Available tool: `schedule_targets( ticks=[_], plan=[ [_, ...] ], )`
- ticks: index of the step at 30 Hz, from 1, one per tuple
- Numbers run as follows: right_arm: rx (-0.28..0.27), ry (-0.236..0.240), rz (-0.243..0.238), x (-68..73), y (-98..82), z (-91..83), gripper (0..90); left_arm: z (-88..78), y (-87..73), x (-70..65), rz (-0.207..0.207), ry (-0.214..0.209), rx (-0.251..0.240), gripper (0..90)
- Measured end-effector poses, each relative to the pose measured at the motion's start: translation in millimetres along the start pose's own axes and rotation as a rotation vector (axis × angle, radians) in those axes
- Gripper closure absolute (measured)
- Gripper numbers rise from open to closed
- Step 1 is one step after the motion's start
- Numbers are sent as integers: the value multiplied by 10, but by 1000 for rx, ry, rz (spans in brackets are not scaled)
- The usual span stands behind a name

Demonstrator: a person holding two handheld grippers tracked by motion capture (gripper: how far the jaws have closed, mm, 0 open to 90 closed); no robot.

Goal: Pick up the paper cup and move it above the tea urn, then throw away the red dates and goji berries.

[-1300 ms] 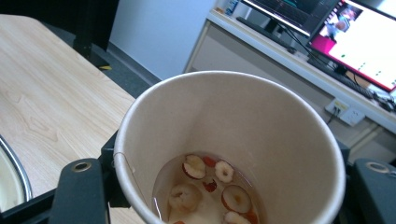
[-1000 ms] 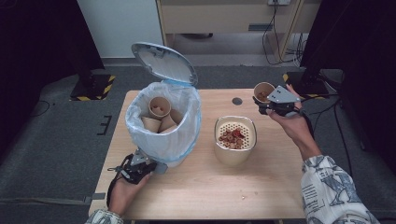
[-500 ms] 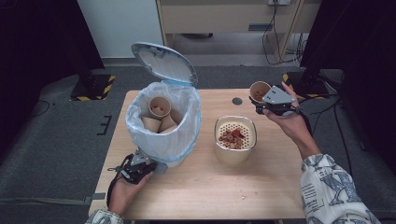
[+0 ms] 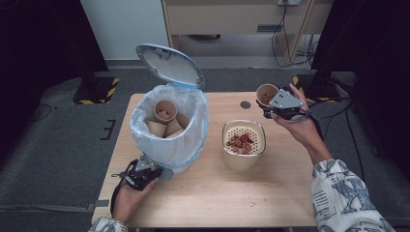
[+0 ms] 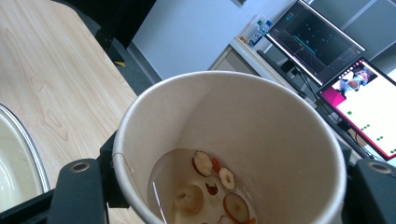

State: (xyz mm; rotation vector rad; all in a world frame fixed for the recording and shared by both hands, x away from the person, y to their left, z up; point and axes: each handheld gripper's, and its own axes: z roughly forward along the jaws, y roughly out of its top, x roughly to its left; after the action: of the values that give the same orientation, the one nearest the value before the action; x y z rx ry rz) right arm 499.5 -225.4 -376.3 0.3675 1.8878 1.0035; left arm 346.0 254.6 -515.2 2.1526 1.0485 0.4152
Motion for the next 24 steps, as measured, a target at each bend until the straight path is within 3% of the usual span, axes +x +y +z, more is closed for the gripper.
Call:
schedule_targets(
  ticks=[16, 24],
  plan=[
    [-11, 16, -29, 50, 74, 6, 289, 0, 0, -1, 1, 1, 0, 900],
    [-13, 28, -74, 106, 105, 14, 290, 0, 1, -1, 1, 1, 0, 900]
  ],
)
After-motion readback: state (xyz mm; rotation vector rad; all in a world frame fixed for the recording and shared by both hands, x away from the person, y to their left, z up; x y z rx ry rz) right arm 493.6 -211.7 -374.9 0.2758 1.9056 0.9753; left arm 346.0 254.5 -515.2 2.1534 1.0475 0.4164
